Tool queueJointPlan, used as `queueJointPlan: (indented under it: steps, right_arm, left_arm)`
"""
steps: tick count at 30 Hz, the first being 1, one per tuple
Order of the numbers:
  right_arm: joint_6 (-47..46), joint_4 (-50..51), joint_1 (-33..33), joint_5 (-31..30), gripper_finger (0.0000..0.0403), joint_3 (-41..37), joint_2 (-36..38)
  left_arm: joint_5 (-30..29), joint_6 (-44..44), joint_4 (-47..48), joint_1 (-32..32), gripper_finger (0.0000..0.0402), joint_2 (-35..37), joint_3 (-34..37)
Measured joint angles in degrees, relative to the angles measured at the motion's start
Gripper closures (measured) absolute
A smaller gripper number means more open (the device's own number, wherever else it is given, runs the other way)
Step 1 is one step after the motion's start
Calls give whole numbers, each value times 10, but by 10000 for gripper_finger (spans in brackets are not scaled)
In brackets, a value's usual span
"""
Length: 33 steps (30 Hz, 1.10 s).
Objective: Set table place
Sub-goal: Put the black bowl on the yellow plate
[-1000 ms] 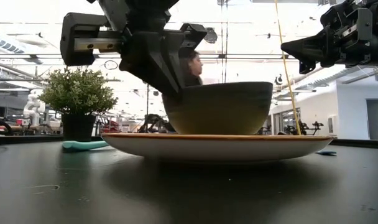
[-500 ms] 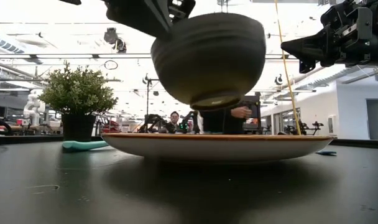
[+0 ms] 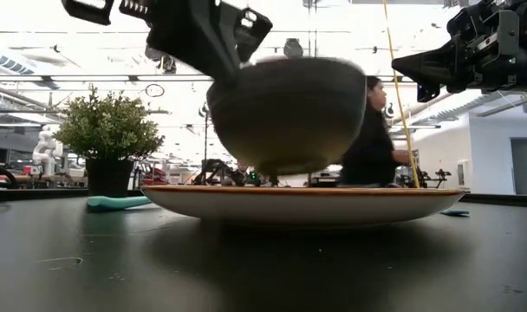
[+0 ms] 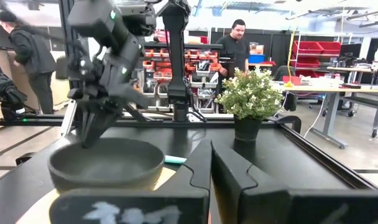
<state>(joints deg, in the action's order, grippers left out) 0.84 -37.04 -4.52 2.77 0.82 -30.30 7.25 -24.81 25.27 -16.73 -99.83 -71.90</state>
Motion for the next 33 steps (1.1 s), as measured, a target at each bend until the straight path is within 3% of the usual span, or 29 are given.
queueJointPlan:
  steps: [27,33]
  right_arm:
    - [-2,-5,0,0,403,0,-2]
    - [-2,-5,0,0,403,0,-2]
  left_arm:
    - [3,16,13,-2,396,-22,1]
    - [3,24,13,-2,377,-22,1]
